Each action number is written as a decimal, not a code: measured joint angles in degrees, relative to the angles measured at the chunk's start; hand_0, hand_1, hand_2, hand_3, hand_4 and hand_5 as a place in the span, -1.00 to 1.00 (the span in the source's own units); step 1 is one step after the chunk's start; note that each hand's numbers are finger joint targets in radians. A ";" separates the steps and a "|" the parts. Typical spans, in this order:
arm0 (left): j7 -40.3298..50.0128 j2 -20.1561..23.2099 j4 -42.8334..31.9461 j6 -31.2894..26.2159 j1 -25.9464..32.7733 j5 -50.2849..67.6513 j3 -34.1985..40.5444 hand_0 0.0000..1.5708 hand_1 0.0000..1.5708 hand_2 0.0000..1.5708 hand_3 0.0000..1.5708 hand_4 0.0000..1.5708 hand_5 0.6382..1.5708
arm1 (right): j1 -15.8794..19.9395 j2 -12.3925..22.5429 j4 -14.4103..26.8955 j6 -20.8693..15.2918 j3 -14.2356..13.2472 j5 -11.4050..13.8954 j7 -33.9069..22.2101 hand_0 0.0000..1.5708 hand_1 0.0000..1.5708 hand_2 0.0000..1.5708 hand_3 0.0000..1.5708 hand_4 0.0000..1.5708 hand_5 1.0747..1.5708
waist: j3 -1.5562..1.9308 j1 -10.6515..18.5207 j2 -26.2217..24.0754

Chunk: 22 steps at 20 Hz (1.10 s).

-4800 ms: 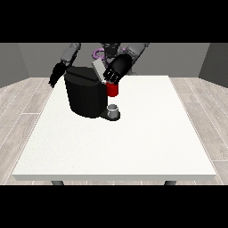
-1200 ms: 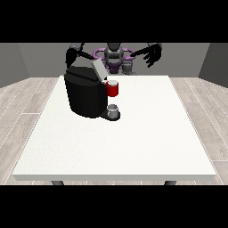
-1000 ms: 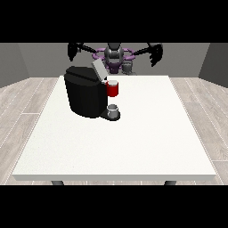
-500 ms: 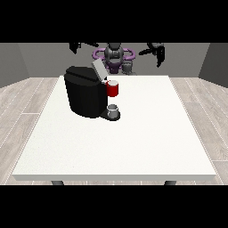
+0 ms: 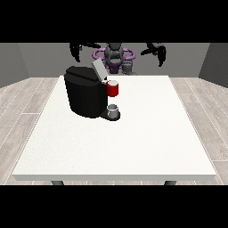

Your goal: Insert the coffee pod into the coffee machine and close the lid

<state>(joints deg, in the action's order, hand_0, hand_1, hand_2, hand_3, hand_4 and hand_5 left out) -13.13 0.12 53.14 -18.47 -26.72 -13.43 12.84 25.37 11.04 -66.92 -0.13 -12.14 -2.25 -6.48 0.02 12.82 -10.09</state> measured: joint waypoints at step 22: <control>8.82 2.37 26.53 2.26 12.58 7.28 -5.07 -1.00 -1.00 -1.00 -1.00 -0.53 1.00 | 11.12 -0.91 9.32 1.74 3.31 0.42 3.07 -1.00 -1.00 -1.00 -1.00 -0.79 1.00 | -0.04 -2.23 9.29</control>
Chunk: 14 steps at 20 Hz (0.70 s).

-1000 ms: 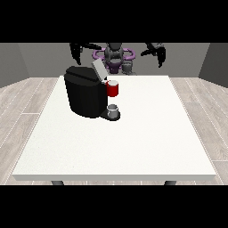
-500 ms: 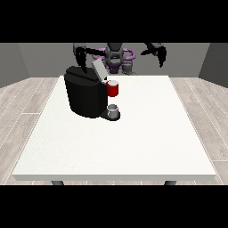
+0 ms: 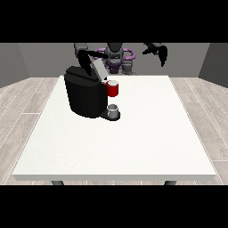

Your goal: Insert the coffee pod into the coffee machine and close the lid

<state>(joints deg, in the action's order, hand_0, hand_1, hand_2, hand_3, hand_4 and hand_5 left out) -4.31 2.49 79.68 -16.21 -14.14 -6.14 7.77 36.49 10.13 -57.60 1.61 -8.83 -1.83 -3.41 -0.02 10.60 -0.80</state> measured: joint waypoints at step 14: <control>-1.02 2.54 0.69 2.11 -0.95 -0.46 0.59 -1.00 -1.00 -1.00 -1.00 -0.54 1.00 | 9.28 0.65 0.63 -1.28 3.04 3.97 -2.71 -1.00 -1.00 -1.00 -1.00 -1.00 1.00 | 0.25 -0.68 5.17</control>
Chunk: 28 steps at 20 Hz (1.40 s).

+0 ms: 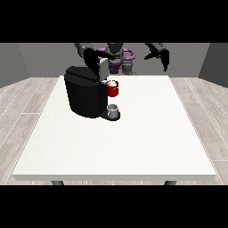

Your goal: Insert the coffee pod into the coffee machine and close the lid

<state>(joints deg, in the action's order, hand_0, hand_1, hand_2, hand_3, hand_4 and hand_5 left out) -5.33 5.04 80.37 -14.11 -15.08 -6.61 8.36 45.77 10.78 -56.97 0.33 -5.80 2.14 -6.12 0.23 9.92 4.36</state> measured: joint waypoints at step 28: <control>0.15 -2.69 0.84 -2.13 -8.67 -1.30 -6.51 -1.00 -1.00 -1.00 -1.00 -0.45 1.00 | 7.25 11.28 -10.39 -3.91 -1.86 9.81 -26.41 -1.00 -1.00 -1.00 -1.00 -1.00 1.00 | 2.07 12.85 8.56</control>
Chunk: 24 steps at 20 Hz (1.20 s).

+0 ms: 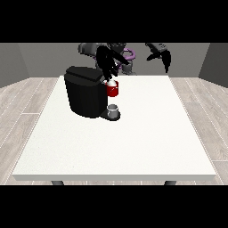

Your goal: Insert the coffee pod into the coffee machine and close the lid

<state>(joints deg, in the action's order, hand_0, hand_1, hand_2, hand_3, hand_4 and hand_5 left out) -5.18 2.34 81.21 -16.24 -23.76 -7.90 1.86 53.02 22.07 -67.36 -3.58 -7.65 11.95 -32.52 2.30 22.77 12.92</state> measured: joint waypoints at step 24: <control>-0.15 2.38 1.92 -3.23 -3.47 3.47 1.91 -1.00 -1.00 -1.00 -1.00 -0.57 1.00 | 13.61 -9.45 4.00 0.03 2.91 -1.81 21.33 -1.00 -1.00 -1.00 -1.00 -1.00 1.00 | -2.31 6.58 7.12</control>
<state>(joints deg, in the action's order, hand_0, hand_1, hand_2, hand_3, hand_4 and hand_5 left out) -5.33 4.72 83.13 -19.46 -27.22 -4.43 3.77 66.63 12.62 -63.36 -3.55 -4.74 10.14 -11.19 -0.01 29.34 20.05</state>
